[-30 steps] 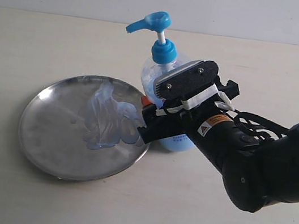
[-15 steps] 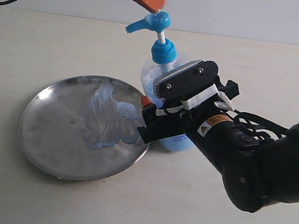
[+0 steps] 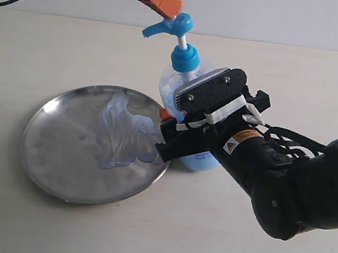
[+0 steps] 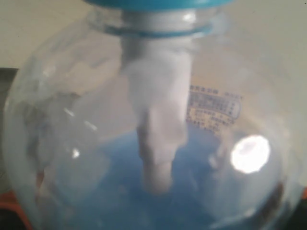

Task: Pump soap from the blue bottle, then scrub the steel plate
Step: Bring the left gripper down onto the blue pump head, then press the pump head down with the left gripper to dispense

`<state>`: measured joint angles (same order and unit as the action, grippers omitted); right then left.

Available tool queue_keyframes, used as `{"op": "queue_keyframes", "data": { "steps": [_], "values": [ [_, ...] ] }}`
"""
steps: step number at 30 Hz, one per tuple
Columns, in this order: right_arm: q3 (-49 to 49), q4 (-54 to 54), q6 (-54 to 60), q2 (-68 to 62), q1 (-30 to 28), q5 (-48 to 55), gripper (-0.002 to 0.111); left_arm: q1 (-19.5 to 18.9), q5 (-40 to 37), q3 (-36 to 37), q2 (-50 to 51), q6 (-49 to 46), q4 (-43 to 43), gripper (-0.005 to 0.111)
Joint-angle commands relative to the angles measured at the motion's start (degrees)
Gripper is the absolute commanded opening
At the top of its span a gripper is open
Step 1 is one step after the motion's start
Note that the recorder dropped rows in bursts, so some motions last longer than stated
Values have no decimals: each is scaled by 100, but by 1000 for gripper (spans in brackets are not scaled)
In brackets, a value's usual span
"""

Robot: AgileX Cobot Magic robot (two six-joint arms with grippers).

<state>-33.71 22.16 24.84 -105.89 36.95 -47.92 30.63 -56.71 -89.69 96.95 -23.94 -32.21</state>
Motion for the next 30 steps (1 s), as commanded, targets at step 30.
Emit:
{"op": "queue_keyframes", "data": {
  "steps": [30],
  "values": [
    [-53,-163,80,50,9,-317,0,133,-286,-41,177,51,298,0]
  ]
}}
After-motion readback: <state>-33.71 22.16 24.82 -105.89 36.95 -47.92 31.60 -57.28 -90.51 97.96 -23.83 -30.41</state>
